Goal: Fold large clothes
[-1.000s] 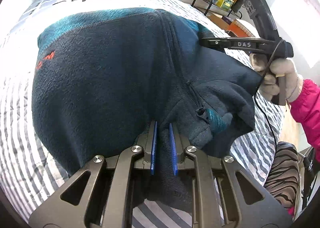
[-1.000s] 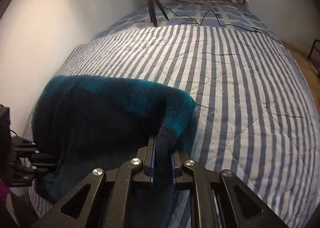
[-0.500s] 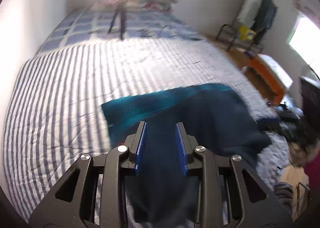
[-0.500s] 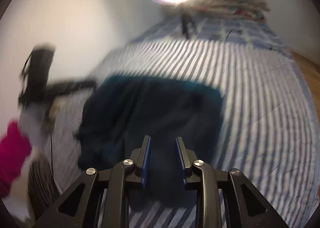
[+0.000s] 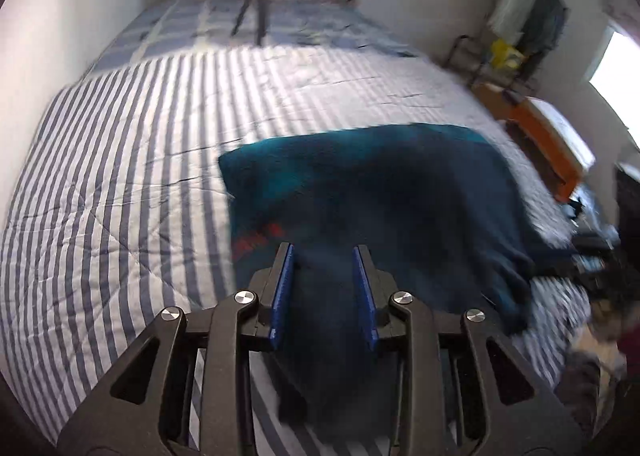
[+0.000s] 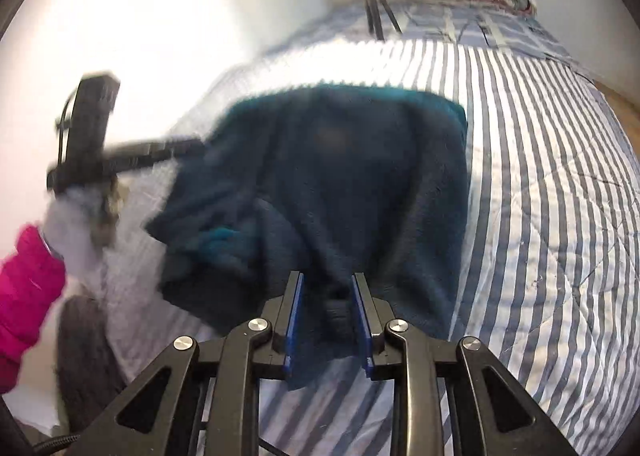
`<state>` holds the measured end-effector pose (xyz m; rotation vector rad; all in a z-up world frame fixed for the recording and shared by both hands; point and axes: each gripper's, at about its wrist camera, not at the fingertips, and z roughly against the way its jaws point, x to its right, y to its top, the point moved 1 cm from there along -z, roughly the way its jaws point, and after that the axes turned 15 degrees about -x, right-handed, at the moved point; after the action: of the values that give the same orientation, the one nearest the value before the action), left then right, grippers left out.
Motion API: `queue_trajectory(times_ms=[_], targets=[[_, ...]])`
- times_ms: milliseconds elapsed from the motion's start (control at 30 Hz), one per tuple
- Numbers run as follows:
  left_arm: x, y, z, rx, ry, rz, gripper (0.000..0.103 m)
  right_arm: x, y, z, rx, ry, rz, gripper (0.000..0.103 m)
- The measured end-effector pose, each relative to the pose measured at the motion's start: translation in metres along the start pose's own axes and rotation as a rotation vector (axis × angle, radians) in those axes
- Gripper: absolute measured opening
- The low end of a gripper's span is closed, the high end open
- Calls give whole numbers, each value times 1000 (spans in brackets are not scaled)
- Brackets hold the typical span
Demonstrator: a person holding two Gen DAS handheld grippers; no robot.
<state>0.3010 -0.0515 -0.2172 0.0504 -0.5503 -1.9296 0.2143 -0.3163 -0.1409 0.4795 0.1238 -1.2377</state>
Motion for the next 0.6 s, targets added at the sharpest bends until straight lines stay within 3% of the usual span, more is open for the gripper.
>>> queue_trajectory(times_ms=[100, 200, 333, 400, 467, 533, 567, 600], targets=[[16, -29, -3, -37, -17, -62, 30, -5, 0, -7, -15, 16, 11, 27], [12, -47, -30, -103, 20, -70, 30, -3, -3, -35, -69, 42, -9, 28], [5, -58, -37, -79, 7, -91, 31, -4, -9, -72, -142, 13, -1, 27], [8, -55, -35, -94, 20, -111, 31, -13, -10, -68, -152, -27, 33, 28], [10, -54, -29, -102, 12, -109, 31, -15, -9, -54, -150, 7, 40, 29], [2, -54, -11, -81, -41, -53, 32, -13, -12, -33, -97, 43, 59, 32], [-5, -53, -5, -62, -64, -22, 36, -9, -14, -22, -61, 58, 62, 41], [-17, -54, 6, -28, -97, 44, 56, -2, -15, -10, -15, 67, 52, 49]])
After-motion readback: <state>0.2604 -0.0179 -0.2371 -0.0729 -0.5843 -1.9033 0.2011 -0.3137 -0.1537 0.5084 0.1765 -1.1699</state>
